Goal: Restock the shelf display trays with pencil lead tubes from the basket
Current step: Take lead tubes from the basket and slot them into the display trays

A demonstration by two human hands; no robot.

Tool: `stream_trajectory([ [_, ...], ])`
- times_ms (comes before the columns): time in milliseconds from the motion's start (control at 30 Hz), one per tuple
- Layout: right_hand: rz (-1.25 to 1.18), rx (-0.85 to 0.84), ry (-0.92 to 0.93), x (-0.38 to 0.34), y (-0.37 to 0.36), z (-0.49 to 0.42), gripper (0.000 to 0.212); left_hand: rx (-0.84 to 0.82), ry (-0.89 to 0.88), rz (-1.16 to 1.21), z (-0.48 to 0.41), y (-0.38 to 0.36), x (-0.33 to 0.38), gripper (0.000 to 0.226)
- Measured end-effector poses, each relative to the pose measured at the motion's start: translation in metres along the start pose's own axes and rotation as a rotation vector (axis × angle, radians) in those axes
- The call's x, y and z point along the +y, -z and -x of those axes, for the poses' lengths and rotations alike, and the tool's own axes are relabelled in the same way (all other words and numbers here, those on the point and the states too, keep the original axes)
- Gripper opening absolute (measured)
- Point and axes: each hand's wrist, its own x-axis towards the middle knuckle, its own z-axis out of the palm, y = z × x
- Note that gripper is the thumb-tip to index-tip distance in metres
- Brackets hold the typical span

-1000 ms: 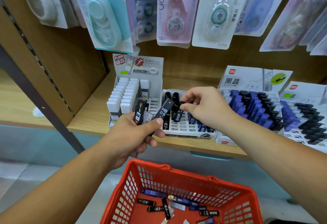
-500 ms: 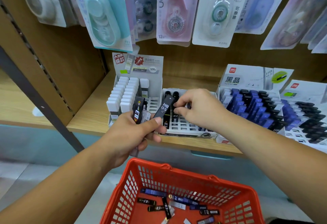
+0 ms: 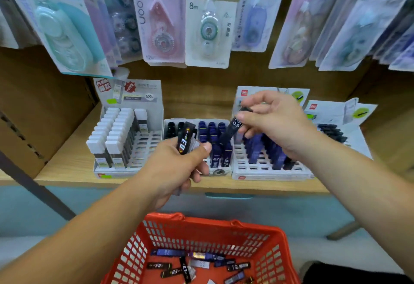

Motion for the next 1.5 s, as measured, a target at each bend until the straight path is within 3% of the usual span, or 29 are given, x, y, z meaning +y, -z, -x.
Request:
stream_trajectory([
  [133, 0.178, 0.055, 0.053, 0.005, 0.042, 0.008, 0.014, -0.017, 0.019, 0.032, -0.009, -0.036, 0.007, 0.037],
  [333, 0.161, 0.131, 0.104, 0.013, 0.082, 0.012, 0.013, -0.112, 0.100, 0.201, -0.015, -0.061, 0.009, 0.004],
  [433, 0.192, 0.185, 0.128, 0.020, 0.093, 0.006, 0.017, -0.180, 0.068, 0.159, -0.014, -0.064, 0.009, 0.005],
  [633, 0.258, 0.093, 0.056, 0.044, 0.087, -0.014, 0.016, -0.209, 0.033, 0.012, -0.009, -0.067, 0.007, 0.034],
  [833, 0.488, 0.032, 0.104, 0.058, 0.072, -0.028, 0.012, -0.226, 0.073, 0.130, -0.010, -0.073, 0.005, 0.026],
  [967, 0.494, 0.032, 0.089, 0.063, 0.068, -0.030, 0.011, -0.216, 0.088, 0.182, -0.013, -0.070, 0.001, 0.017],
  [1333, 0.530, -0.002, 0.068, 0.064, 0.073, -0.030, 0.011, -0.181, 0.107, 0.243, -0.016, -0.063, -0.004, 0.030],
  [1500, 0.785, 0.045, 0.223, 0.071, 0.065, -0.034, 0.020, -0.171, 0.079, 0.244, -0.015, -0.063, -0.004, 0.026],
])
